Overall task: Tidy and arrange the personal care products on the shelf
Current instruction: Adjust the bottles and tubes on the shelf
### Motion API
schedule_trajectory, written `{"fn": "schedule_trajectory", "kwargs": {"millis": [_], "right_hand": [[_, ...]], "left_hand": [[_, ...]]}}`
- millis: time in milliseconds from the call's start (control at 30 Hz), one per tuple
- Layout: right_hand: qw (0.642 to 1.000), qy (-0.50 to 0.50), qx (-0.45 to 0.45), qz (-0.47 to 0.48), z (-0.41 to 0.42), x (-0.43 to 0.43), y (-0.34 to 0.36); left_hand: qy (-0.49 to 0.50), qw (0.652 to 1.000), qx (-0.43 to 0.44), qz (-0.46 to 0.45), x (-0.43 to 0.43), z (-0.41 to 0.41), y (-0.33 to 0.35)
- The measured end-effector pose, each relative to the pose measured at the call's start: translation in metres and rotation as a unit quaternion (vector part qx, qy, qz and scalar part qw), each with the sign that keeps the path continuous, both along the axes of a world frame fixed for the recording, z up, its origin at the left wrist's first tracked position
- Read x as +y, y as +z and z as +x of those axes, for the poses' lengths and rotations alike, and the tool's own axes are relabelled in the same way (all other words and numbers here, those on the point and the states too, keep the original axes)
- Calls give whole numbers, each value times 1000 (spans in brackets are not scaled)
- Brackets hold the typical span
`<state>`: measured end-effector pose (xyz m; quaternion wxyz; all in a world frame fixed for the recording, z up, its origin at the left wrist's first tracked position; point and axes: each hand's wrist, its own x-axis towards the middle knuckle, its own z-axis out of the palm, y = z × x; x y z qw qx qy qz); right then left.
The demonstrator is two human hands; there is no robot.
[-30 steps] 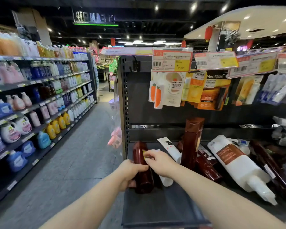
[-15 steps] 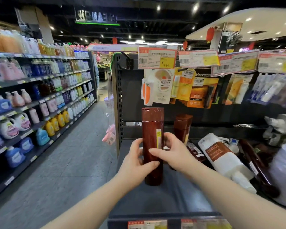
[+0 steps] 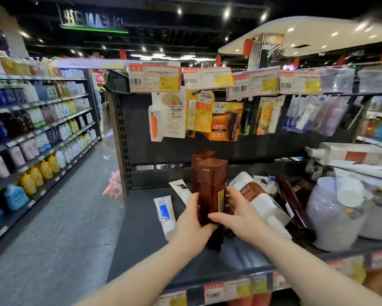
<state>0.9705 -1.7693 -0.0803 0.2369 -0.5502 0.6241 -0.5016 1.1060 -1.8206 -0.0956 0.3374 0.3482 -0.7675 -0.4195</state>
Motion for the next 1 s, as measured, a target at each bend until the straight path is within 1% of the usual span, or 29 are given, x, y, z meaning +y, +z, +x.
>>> {"fn": "schedule_trajectory", "kwargs": {"millis": [167,300,433,567,667,733,800,867,933,1000], "right_hand": [[1000,-4,-6,20,-8,0,-7],[996,4,42,79,-9,1,-13],[996,-5,42,75,-8,-1,-17],[996,-5,39,75,-9,-5,-19],[997,-5,38,72,-10,-5,-20],[998,-5,19,67,-8,-3,-18],[999,-18,-4,49,-6,1,-10],[998,-59,13,-1,-2,7,3],[987,-114,76,-83,6,15,21],[958,-153,160,-182,20,22,42]], "left_hand": [[-3,1000,-11,3,-2,-7,-7],[-15,1000,-27,8,-4,-4,-13],[-29,998,-51,15,-6,-2,-16],[-19,997,-77,-20,-10,2,-15],[-6,996,-73,-49,-12,9,-11],[8,996,-64,-61,-15,16,-8],[36,996,-53,-69,-22,26,-5],[78,993,-52,-74,-34,37,-1],[114,989,-62,-76,-48,49,2],[135,985,-73,-74,-60,61,2]]}}
